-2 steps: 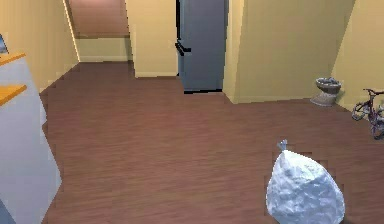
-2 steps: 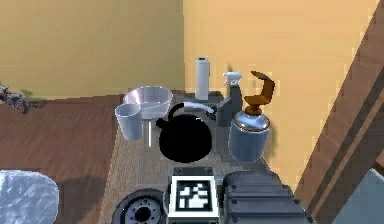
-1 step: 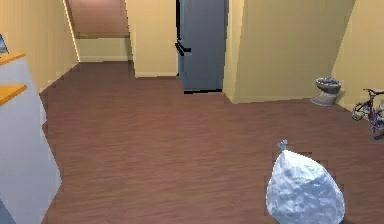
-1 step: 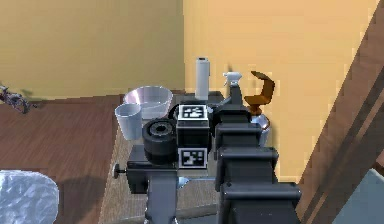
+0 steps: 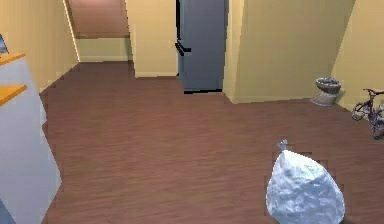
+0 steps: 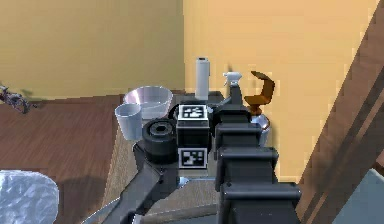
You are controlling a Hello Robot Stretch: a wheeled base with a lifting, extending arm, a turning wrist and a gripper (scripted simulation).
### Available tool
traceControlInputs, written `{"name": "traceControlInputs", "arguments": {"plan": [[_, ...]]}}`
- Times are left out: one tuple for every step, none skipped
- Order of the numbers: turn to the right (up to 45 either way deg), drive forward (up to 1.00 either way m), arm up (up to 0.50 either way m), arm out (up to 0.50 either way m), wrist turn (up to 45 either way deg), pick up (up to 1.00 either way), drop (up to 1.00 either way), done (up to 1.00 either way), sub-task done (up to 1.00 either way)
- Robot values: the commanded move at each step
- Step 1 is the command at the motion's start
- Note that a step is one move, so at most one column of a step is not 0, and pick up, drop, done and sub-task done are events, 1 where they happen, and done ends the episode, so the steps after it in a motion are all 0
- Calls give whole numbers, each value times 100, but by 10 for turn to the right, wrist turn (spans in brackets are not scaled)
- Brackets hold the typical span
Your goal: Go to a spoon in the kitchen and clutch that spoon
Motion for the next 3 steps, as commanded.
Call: {"name": "traceControlInputs", "arguments": {"plan": [[0, 0, 0, 0, 450, 0, 0, 0, 0], [0, 0, 0, 0, 450, 0, 0, 0, 0], [0, 0, 0, 0, 360, 0, 0, 0, 0]]}}
